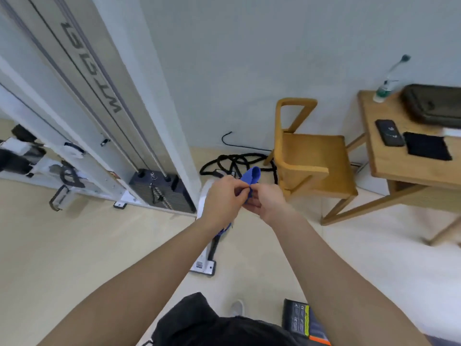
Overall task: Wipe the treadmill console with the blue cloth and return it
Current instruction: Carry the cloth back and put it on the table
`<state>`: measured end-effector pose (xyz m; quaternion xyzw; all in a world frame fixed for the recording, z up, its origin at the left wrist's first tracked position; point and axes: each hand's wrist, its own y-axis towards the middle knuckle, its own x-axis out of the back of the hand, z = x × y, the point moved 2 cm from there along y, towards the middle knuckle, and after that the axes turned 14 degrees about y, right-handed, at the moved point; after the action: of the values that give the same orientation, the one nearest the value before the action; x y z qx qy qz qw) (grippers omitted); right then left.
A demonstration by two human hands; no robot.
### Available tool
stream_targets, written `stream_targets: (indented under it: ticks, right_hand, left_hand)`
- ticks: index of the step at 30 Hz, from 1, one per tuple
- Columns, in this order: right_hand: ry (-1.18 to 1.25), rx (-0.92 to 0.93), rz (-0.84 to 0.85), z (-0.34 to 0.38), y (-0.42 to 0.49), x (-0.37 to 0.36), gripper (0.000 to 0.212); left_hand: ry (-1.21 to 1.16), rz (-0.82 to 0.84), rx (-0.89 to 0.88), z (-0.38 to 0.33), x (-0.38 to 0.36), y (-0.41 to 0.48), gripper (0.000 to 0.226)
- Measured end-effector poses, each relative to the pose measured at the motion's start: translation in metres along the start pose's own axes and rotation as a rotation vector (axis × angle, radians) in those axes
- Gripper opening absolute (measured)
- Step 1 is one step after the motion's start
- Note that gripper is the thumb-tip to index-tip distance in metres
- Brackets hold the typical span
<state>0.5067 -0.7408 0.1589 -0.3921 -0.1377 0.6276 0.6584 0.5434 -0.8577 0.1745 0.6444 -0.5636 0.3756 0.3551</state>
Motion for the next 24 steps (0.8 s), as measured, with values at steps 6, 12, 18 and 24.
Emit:
stream_targets:
  ticks: [6,12,18,24]
  right_hand:
    - [0.278,0.014,-0.191,0.083,0.038,0.098,0.010]
    - [0.502,0.085,-0.345,0.154,0.065,0.212,0.014]
    - [0.521,0.178,-0.620,0.225,0.095,0.357,0.023]
    - [0.185,0.231,-0.665,0.314,0.085,0.465,0.024]
  left_hand:
    - [0.017,0.253,-0.218,-0.108,-0.068,0.089,0.024]
    - [0.054,0.374,-0.466,-0.228,-0.132,0.169,0.023]
    - [-0.118,0.644,-0.621,-0.358,-0.198,0.245,0.020]
    - [-0.136,0.859,-0.644,-0.464,-0.255,0.305,0.021]
